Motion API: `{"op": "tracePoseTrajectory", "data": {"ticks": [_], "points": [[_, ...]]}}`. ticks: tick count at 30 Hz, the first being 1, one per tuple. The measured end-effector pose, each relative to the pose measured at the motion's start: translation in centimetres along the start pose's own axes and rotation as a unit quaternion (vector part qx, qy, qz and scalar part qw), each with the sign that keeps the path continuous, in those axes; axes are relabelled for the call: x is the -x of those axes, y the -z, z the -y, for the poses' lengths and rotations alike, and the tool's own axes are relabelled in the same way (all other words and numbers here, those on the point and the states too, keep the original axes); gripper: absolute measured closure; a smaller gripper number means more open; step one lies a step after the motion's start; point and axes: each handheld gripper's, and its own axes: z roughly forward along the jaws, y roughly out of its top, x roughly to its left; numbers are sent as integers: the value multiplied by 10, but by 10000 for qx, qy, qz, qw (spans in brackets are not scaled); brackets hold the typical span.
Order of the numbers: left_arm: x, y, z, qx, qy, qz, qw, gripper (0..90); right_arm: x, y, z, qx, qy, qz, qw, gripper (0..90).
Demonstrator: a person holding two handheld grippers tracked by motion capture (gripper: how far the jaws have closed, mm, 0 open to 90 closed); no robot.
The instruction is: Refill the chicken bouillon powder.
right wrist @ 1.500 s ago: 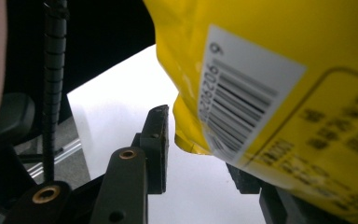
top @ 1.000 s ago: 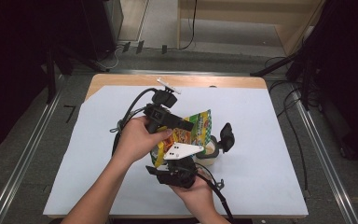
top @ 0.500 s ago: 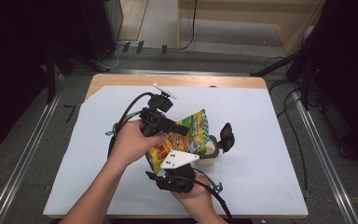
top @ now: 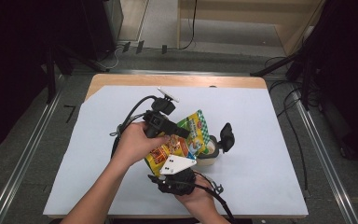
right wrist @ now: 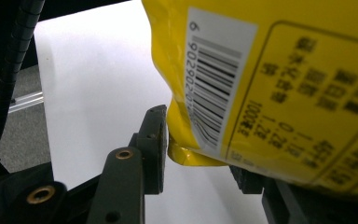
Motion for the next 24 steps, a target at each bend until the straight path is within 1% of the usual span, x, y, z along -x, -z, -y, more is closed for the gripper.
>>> {"op": "tracePoseTrajectory", "data": {"ticks": [4,6,8,10,11,12,14,15,17,22,24], "points": [[-5,-3,0,-25,84,88,9999,801,0,-1,3,-30,20,14,10000,624],[-8,-6,0,-56,103,114,9999,802,1,-3,4,-53,-18,-9,10000,624],[-10,-10,0,-116,95,131,9998,808,2,-4,6,-50,-99,-57,9999,625],[-10,-13,1,-170,74,127,9997,821,4,-6,9,-85,-263,-187,9994,629],[-11,-13,1,-171,85,148,9997,824,4,-6,10,-107,-309,-213,9992,630],[-11,-14,1,-170,91,165,9997,827,5,-7,10,-121,-287,-177,9994,630],[-12,-13,1,-160,75,197,9997,837,6,-7,11,-130,-318,-191,9992,630],[-13,-13,1,-141,71,247,9996,842,7,-7,11,-143,-330,-197,9992,630],[-13,-12,1,-96,52,207,9997,860,8,-7,12,-152,-346,-196,9991,625],[-15,-9,1,-75,48,300,9995,876,10,-8,12,-224,-475,-294,9982,613],[-16,-7,1,-27,69,354,9993,876,11,-8,12,-235,-504,-280,9981,608]]}}
